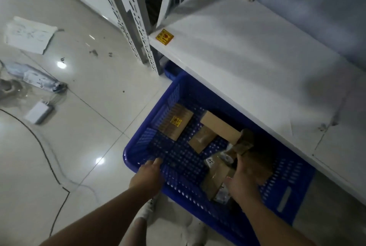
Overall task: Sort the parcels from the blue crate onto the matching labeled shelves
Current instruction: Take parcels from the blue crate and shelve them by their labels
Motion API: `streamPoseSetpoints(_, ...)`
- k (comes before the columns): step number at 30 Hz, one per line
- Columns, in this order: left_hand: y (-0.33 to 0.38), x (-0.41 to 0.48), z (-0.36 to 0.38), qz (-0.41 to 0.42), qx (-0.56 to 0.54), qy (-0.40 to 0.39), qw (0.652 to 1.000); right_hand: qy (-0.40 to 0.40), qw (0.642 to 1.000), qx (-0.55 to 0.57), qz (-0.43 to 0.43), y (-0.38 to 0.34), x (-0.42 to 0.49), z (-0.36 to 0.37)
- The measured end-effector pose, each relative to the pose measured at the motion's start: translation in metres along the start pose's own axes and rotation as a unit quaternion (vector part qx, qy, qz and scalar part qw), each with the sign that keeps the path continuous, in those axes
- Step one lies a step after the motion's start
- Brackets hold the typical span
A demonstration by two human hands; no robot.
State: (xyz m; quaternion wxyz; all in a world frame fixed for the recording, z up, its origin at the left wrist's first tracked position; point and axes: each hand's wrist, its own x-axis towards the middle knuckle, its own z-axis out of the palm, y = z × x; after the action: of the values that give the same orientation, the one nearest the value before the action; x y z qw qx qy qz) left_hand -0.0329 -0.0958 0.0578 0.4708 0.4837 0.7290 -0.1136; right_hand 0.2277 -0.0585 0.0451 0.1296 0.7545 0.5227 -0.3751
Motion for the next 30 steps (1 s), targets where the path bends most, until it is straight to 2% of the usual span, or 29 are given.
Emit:
streamPoseSetpoints(3, -0.009, 0.042, 0.029, -0.023, -0.034, -0.010, 0.999, 0.023, 0.998, -0.060, 0.007, 0.009, 0.042, 0.023)
streamPoseSetpoints(7, -0.012, 0.094, 0.049, -0.014, 0.014, -0.012, 1.000, 0.080, 0.986, -0.139, -0.042, 0.013, 0.092, 0.035)
streamPoseSetpoints(11, -0.019, 0.156, 0.054, 0.005, 0.102, -0.014, 0.995, 0.112, 0.984, -0.112, -0.082, 0.015, 0.141, 0.051)
streamPoseSetpoints(13, -0.023, 0.187, 0.054, 0.013, 0.136, -0.001, 0.991, 0.153, 0.979, -0.103, -0.088, 0.018, 0.163, 0.062)
streamPoseSetpoints(15, -0.021, 0.210, 0.048, 0.008, 0.145, 0.015, 0.989, 0.200, 0.971, -0.100, -0.085, 0.021, 0.181, 0.070)
streamPoseSetpoints(17, -0.020, 0.229, 0.044, 0.007, 0.137, 0.026, 0.990, 0.201, 0.972, -0.094, -0.075, 0.025, 0.193, 0.081)
streamPoseSetpoints(20, -0.022, 0.256, 0.050, 0.030, 0.141, 0.044, 0.988, 0.240, 0.960, -0.074, -0.126, 0.031, 0.197, 0.102)
streamPoseSetpoints(22, -0.020, 0.268, 0.060, 0.004, 0.132, 0.049, 0.990, 0.275, 0.948, -0.054, -0.153, 0.037, 0.194, 0.122)
streamPoseSetpoints(25, -0.005, 0.283, 0.072, -0.051, 0.055, 0.088, 0.993, 0.272, 0.945, -0.036, -0.180, 0.047, 0.186, 0.152)
streamPoseSetpoints(30, 0.006, 0.307, 0.097, -0.131, 0.044, 0.094, 0.986, 0.288, 0.938, -0.027, -0.189, 0.063, 0.182, 0.181)
